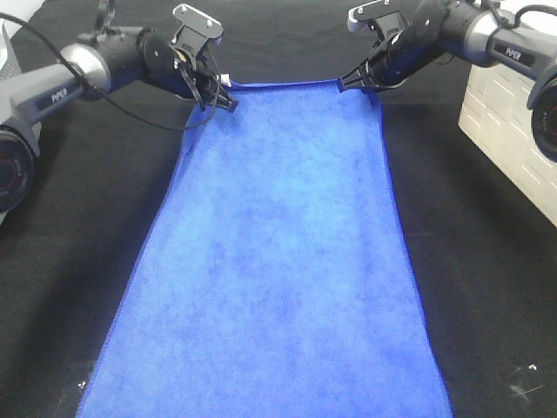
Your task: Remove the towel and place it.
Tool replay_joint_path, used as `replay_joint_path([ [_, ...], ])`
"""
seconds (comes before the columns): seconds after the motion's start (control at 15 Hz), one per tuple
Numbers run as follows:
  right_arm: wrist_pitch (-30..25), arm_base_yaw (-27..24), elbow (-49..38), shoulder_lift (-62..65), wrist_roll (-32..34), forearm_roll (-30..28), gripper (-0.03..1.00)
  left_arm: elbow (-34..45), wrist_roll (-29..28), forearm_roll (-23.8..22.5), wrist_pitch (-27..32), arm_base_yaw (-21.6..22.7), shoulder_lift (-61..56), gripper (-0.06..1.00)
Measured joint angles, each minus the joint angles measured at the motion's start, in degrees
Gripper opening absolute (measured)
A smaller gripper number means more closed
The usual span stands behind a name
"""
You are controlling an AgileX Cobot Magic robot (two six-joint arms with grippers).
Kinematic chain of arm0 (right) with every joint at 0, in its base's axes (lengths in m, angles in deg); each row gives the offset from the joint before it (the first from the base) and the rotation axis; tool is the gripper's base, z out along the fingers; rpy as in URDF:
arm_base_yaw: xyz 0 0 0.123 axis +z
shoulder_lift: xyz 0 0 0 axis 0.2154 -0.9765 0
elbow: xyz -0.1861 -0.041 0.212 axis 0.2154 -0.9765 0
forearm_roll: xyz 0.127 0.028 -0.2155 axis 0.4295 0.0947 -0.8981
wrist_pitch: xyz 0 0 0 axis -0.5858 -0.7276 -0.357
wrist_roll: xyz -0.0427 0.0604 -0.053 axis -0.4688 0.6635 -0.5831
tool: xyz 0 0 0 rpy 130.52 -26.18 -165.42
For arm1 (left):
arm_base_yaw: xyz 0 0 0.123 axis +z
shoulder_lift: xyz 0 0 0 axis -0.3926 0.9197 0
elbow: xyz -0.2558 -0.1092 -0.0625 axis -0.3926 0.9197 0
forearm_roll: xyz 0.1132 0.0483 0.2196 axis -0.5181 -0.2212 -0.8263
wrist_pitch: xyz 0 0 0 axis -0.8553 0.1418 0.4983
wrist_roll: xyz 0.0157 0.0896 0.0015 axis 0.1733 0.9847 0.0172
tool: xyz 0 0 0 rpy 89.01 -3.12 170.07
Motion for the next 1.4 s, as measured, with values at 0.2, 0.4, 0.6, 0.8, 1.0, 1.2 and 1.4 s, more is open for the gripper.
replay_joint_path([
  [0.2, 1.9, 0.0, 0.0, -2.0, 0.0, 0.0, 0.01, 0.0, 0.0, 0.0, -2.6, 0.0, 2.2, 0.04],
  [0.4, 3.6, 0.0, 0.0, -2.2, -0.2, 0.0, 0.02, 0.0, 0.0, 0.0, -4.0, 0.0, 3.1, 0.08],
  [0.6, 4.5, 0.0, 0.0, -2.2, -0.2, -0.1, 0.27, 0.0, -0.2, -0.1, -5.7, 0.0, 3.1, 0.3],
  [0.8, 3.5, 0.0, 0.0, -2.2, -0.2, -0.2, 0.58, 0.0, -2.3, -0.1, -6.5, 0.1, 3.1, 0.53],
  [1.0, -0.7, -0.1, 0.0, -2.2, -0.2, -0.8, 0.62, 0.0, -5.7, -0.1, -6.8, 0.1, 3.1, 0.58],
  [1.2, -3.6, -0.1, 0.0, -2.2, -0.3, -1.9, 0.63, 0.0, -9.6, -0.1, -6.8, 0.1, 3.1, 0.58],
  [1.4, -7.8, -0.1, 0.0, -1.1, -0.3, -1.7, 0.63, 0.0, -10.8, -0.1, -3.6, 0.1, 2.2, 0.58],
])
